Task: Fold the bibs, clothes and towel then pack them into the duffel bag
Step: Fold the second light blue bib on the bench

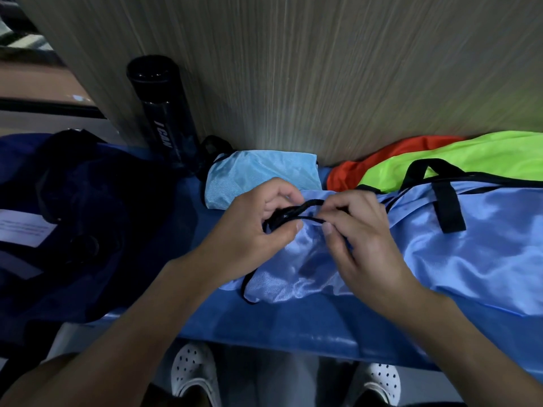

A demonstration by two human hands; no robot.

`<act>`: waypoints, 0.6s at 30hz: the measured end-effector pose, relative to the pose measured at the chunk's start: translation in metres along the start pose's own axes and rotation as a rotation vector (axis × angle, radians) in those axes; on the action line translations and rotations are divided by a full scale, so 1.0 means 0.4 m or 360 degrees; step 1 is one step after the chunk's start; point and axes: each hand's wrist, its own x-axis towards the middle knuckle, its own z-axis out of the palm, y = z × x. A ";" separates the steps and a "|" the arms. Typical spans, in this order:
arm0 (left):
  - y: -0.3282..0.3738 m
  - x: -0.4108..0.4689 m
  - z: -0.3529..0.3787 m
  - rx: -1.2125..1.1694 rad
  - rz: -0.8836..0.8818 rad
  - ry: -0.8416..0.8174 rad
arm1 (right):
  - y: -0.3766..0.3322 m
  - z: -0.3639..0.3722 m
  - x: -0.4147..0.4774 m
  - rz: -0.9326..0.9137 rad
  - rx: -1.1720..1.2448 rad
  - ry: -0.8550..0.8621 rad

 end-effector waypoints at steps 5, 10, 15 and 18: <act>0.006 -0.001 0.005 -0.0049 -0.0007 -0.0100 | 0.006 -0.008 0.008 0.0362 0.0485 -0.0147; 0.005 0.000 0.009 -0.0090 -0.0019 -0.0131 | 0.010 -0.003 0.015 0.0344 0.0500 -0.0245; -0.013 0.025 0.005 -0.0116 -0.0106 0.0024 | 0.011 -0.013 0.015 0.0322 0.0534 -0.0306; -0.070 0.054 0.000 0.0322 -0.0205 0.0334 | 0.011 -0.021 0.007 0.0403 0.0546 -0.0365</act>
